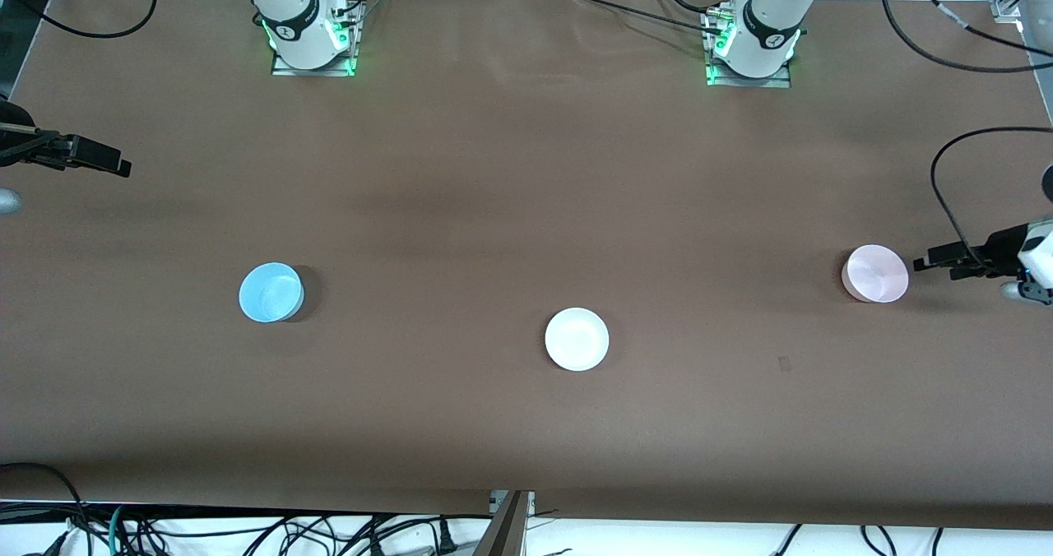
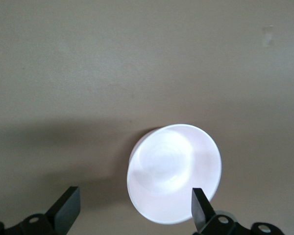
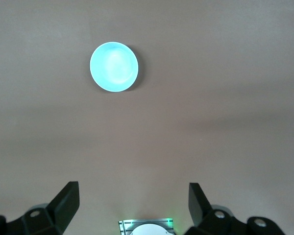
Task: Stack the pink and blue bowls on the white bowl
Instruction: 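Reach the left gripper to the pink bowl and grasp its rim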
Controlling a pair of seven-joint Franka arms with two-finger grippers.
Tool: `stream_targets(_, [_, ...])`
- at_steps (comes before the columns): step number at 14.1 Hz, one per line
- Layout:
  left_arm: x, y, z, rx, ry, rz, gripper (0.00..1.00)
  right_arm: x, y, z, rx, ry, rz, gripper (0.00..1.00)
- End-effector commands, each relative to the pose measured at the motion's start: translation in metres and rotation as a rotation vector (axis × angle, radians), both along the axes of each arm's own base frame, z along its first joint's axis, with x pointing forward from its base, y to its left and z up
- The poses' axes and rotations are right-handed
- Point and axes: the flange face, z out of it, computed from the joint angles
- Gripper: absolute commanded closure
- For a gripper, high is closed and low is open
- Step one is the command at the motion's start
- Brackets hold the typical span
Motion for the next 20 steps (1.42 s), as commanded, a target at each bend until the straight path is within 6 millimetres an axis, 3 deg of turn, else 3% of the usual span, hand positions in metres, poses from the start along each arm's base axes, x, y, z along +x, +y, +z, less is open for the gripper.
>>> stream_targets(1, [0.003, 0.003, -0.025, -0.020, -0.023, 0.022, 0.00, -0.008, 0.001, 0.004, -0.010, 0.002, -0.005, 0.01])
stream_targets(5, [0.006, -0.003, -0.042, -0.026, -0.030, 0.041, 0.01, -0.008, 0.001, 0.004, -0.010, 0.002, -0.005, 0.01])
stream_targets(6, [0.004, -0.003, -0.045, -0.028, -0.024, 0.042, 0.05, -0.008, 0.001, 0.004, -0.010, 0.002, -0.005, 0.01])
stream_targets(9, [0.002, -0.004, -0.046, -0.031, -0.019, 0.046, 0.25, -0.008, 0.001, 0.004, -0.010, 0.005, -0.005, 0.01])
stream_targets(16, [-0.003, -0.008, -0.049, -0.051, 0.005, 0.052, 0.94, -0.009, 0.001, 0.004, -0.009, 0.008, -0.005, 0.01])
stream_targets(17, [-0.004, -0.009, -0.049, -0.058, 0.012, 0.052, 1.00, -0.009, 0.001, 0.004, -0.008, 0.008, -0.005, 0.01])
stream_targets(20, [0.001, -0.010, -0.040, -0.060, 0.000, 0.048, 1.00, -0.009, 0.001, 0.004, -0.008, 0.008, -0.005, 0.01])
